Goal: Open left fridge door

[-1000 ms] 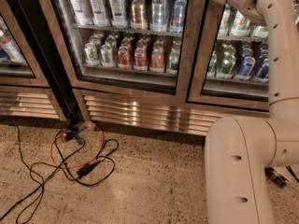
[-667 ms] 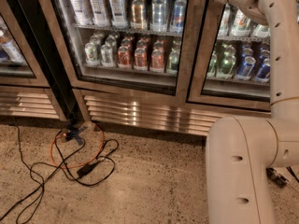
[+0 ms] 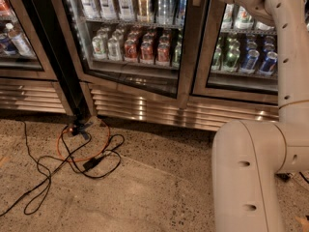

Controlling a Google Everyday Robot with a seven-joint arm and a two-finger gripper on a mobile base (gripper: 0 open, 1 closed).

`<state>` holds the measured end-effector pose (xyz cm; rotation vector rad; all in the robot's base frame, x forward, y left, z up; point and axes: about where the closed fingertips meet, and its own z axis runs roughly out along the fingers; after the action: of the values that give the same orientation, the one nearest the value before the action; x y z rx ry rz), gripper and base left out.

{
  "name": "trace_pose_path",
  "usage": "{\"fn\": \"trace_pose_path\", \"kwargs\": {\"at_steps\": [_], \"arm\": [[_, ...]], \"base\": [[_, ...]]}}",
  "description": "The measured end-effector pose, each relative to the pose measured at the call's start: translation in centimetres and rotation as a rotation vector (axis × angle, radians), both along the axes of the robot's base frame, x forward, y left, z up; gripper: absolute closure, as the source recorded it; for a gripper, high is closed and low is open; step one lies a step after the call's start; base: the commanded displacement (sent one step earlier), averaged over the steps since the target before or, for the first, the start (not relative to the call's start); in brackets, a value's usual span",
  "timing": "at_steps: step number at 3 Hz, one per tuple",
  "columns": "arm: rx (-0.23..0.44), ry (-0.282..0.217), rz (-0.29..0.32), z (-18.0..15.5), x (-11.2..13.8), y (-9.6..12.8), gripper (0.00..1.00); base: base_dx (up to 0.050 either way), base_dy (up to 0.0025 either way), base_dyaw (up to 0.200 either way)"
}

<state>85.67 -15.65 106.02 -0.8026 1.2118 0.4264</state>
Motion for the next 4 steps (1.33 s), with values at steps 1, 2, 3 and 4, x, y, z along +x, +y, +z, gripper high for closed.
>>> {"fn": "trace_pose_path", "kwargs": {"at_steps": [1, 2, 3, 4], "arm": [[0.000, 0.000, 0.000, 0.00, 0.00, 0.00, 1.00], [0.000, 0.000, 0.000, 0.00, 0.00, 0.00, 1.00], [0.000, 0.000, 0.000, 0.00, 0.00, 0.01, 0.81], [0.000, 0.000, 0.000, 0.00, 0.00, 0.01, 0.58]], "base": [[-0.049, 0.00004, 0.000], [0.000, 0.00000, 0.000], [0.000, 0.00000, 0.000], [0.000, 0.00000, 0.000]]}}
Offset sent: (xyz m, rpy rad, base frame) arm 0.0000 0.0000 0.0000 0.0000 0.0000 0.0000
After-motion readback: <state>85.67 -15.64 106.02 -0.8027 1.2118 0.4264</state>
